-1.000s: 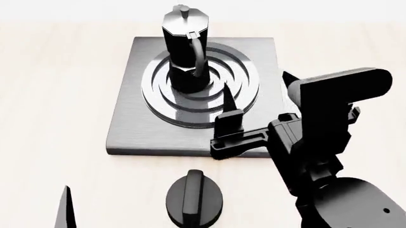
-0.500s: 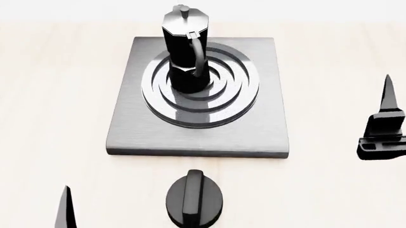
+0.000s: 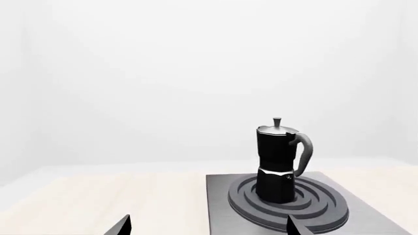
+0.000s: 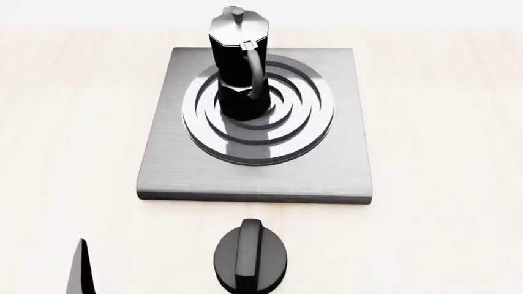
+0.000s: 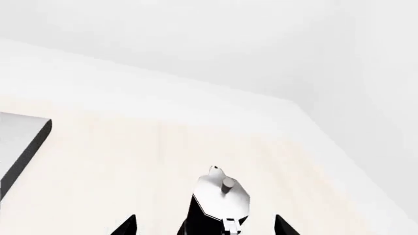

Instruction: Put both moka pots on the stove.

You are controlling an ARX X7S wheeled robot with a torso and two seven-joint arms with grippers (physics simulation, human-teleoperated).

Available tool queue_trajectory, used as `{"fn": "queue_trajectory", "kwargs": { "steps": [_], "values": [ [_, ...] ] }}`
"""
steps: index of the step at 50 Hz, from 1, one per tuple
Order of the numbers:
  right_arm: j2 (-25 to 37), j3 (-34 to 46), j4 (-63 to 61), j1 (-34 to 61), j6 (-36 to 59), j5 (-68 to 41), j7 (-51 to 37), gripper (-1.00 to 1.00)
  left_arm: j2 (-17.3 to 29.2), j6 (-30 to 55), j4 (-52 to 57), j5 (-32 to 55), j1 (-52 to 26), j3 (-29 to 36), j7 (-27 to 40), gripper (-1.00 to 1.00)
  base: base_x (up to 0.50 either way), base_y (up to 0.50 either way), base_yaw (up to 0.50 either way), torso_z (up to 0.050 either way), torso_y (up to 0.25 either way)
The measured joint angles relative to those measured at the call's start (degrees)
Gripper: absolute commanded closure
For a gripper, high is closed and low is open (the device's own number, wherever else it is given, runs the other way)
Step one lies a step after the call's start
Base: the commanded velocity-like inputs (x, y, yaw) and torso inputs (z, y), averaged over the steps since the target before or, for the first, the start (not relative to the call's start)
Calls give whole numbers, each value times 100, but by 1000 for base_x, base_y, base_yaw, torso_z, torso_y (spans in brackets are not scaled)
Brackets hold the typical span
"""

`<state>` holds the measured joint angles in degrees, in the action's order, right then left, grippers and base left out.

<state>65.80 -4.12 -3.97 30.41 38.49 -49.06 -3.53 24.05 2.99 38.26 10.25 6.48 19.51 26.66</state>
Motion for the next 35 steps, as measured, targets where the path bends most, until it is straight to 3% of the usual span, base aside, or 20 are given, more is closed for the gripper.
{"fn": "queue_trajectory", "kwargs": {
  "steps": [17, 35],
  "values": [
    [308, 926, 743, 1604, 1215, 26, 629, -100, -1, -10, -47, -5, -19, 46, 12, -100, 0, 0, 0, 0, 0],
    [-113, 1618, 1724, 2453, 966, 680, 1098, -100, -16, -9, -120, -50, -55, 131, 22, -100, 0, 0, 0, 0, 0]
  ]
}}
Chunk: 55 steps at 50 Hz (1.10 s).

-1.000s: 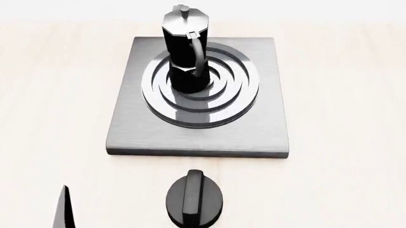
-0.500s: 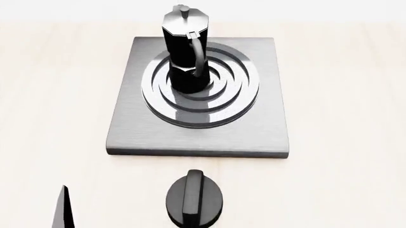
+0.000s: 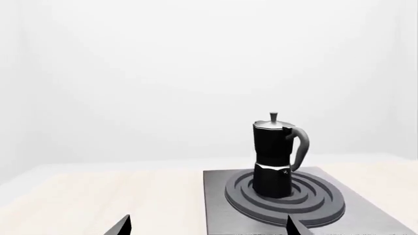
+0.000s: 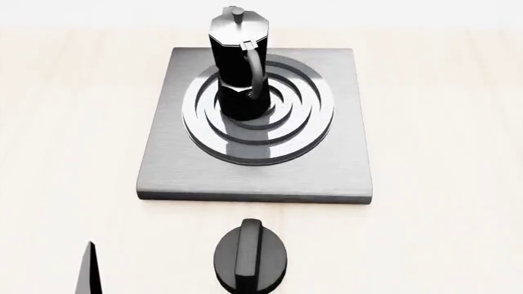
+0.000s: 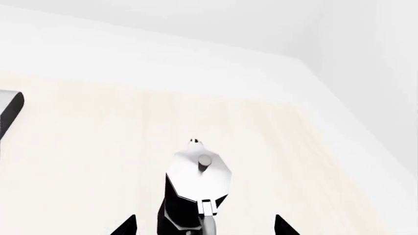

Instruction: Put both moka pots on the stove.

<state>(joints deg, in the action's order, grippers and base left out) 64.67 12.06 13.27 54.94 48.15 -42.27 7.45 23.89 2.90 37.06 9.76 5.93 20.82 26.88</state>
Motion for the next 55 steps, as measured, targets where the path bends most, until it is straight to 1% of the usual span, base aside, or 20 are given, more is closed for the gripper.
{"fn": "queue_trajectory", "kwargs": {
  "steps": [10, 31, 38, 55],
  "values": [
    [-330, 259, 551, 163, -424, 386, 106, -100, -3, 6, -31, -15, -21, 38, 5, -100, 0, 0, 0, 0, 0],
    [-878, 573, 1403, 178, -1155, 853, 269, -100, 22, -29, -81, -58, -38, 97, 8, -100, 0, 0, 0, 0, 0],
    [-935, 607, 1546, 154, -1278, 921, 292, -100, 31, -45, -86, -72, -43, 118, 7, -100, 0, 0, 0, 0, 0],
    [-831, 548, 1510, -109, -1293, 888, 222, -100, 48, -47, -114, -127, -62, 193, 1, -100, 0, 0, 0, 0, 0]
  ]
}}
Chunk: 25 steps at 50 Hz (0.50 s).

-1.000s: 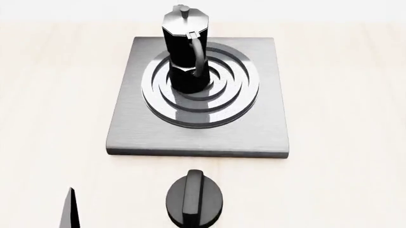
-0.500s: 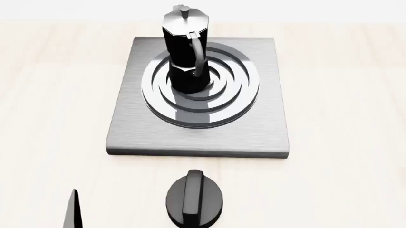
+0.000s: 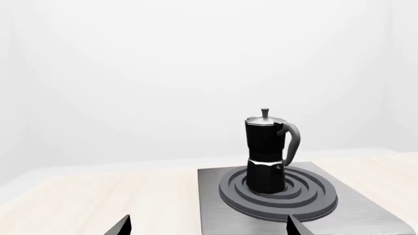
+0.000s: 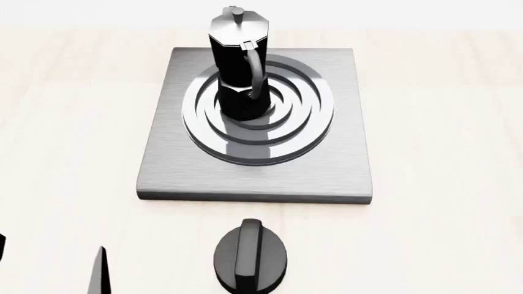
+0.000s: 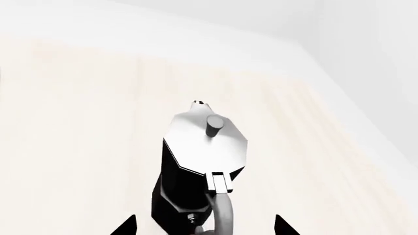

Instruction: Put both moka pots on the stove.

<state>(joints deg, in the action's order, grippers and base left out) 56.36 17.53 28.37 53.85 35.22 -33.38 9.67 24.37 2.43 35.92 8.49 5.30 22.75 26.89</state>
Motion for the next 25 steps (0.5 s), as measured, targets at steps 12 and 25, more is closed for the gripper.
{"fn": "queue_trajectory", "kwargs": {
  "steps": [12, 25],
  "values": [
    [-41, 15, 195, -90, -143, 63, 12, -100, 11, 11, -8, -40, -11, 38, 11, -100, 0, 0, 0, 0, 0],
    [-27, -59, 231, -165, -193, 42, -57, -100, 26, 25, 5, -76, -19, 54, 40, -100, 0, 0, 0, 0, 0]
  ]
}}
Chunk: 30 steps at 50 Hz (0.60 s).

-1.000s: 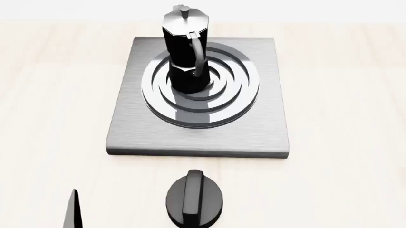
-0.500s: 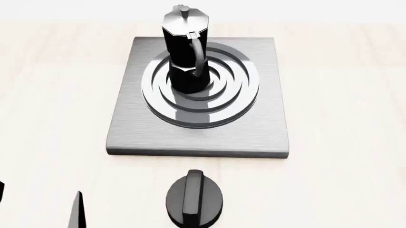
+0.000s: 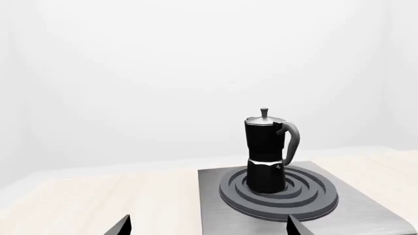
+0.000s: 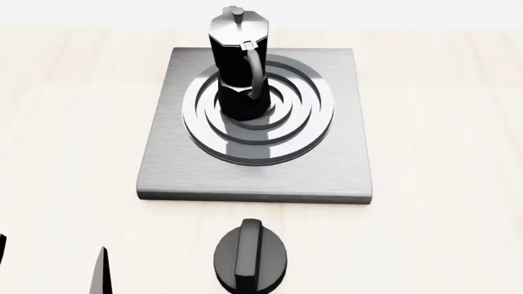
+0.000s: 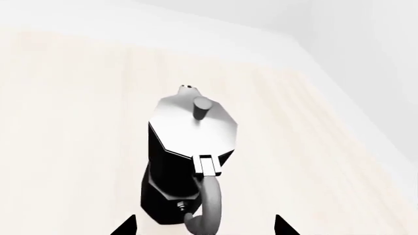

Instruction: Put both moka pots on the stove.

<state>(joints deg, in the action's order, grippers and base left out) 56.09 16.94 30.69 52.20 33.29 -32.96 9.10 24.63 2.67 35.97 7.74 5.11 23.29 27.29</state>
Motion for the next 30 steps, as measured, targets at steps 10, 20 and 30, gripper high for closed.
{"fn": "queue_trajectory", "kwargs": {
  "steps": [10, 20, 30],
  "values": [
    [1, -44, 13, -42, -48, -6, -40, -100, 12, 17, 22, -9, -3, 10, 20, -100, 0, 0, 0, 0, -59],
    [-19, -60, 52, -61, -100, 4, -50, -100, 16, 34, 30, -18, -13, 28, 35, -100, 0, 0, 0, 0, -99],
    [-4, -103, 46, -79, -137, -1, -83, -100, 19, 13, 6, -28, -20, 51, 42, -100, 0, 0, 0, 0, -100]
  ]
}}
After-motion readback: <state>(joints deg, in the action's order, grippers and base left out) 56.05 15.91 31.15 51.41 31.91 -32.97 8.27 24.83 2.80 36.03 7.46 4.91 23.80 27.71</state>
